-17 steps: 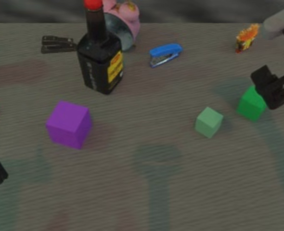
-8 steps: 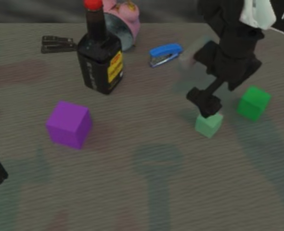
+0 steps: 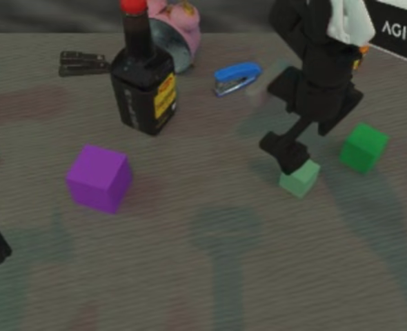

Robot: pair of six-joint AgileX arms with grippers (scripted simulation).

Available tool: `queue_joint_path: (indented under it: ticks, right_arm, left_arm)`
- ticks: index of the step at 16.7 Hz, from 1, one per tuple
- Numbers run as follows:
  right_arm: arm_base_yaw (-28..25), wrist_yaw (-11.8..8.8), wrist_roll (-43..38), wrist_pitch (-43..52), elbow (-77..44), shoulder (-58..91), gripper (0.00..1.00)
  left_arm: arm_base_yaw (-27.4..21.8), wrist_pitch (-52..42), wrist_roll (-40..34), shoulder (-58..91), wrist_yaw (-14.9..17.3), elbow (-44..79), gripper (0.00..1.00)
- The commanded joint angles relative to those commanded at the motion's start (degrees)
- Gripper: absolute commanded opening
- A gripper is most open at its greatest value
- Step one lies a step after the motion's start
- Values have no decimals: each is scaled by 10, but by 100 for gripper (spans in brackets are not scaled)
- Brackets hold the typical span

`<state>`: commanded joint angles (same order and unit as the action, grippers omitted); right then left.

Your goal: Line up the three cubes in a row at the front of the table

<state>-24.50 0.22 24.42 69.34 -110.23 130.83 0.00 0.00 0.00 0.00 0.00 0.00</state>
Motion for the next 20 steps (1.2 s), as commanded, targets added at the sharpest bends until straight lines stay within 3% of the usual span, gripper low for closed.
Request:
queue_joint_path:
  ticks: [3, 9, 14, 20]
  right_arm:
    - [-2, 0, 1, -23, 18, 8, 100]
    - [-4, 1, -1, -157, 100, 54, 100]
    - [-4, 1, -1, -167, 108, 59, 100]
    - [-4, 1, -1, -167, 108, 59, 55]
  left_arm:
    - [0, 0, 0, 0, 0, 0, 100]
    - [0, 0, 0, 0, 0, 0, 100]
    - [0, 0, 0, 0, 0, 0, 100]
    - [0, 0, 0, 0, 0, 0, 100]
